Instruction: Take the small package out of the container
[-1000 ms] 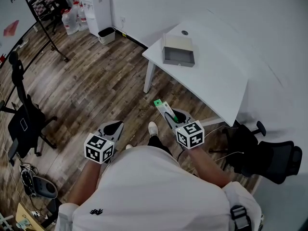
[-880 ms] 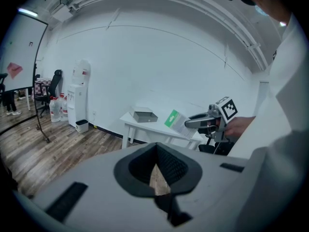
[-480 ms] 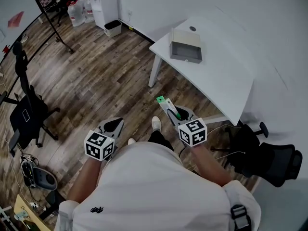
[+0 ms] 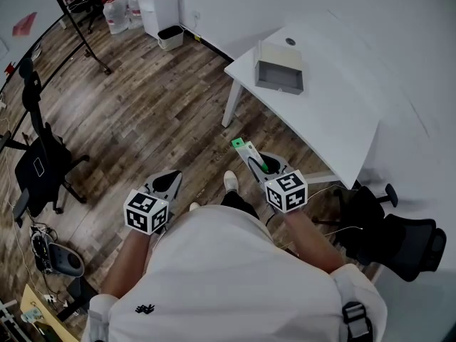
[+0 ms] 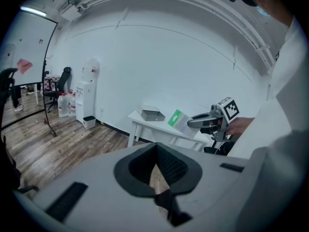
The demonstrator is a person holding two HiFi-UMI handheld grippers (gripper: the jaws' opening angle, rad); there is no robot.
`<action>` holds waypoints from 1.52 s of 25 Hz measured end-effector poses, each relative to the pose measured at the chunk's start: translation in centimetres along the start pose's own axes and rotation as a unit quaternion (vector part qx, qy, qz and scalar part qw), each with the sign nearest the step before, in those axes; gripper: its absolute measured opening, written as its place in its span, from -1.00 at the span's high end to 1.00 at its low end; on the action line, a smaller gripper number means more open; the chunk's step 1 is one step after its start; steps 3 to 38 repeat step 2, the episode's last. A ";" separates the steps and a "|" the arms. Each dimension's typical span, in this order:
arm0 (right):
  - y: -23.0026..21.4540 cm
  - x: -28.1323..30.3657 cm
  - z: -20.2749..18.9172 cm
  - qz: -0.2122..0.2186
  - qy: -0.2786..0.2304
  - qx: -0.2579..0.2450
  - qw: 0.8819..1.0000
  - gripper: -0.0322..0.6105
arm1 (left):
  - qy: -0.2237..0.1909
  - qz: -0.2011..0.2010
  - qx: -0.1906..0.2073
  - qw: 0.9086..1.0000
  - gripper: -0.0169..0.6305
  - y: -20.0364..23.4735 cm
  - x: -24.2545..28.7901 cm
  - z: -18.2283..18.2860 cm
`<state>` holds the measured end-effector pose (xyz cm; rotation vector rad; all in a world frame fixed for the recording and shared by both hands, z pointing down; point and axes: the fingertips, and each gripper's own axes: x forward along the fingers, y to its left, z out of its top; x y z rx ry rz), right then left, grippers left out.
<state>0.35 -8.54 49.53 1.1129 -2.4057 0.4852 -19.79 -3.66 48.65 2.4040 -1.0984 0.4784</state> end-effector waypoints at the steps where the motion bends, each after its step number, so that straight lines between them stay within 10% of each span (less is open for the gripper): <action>1: -0.4 0.1 0.2 0.000 0.000 -0.002 1.000 0.61 | -0.003 0.000 0.000 1.000 0.93 0.1 0.4 0.3; 38: -0.8 0.3 0.5 0.000 0.000 -0.004 1.000 0.61 | -0.005 0.000 0.000 1.000 0.93 0.2 0.7 0.7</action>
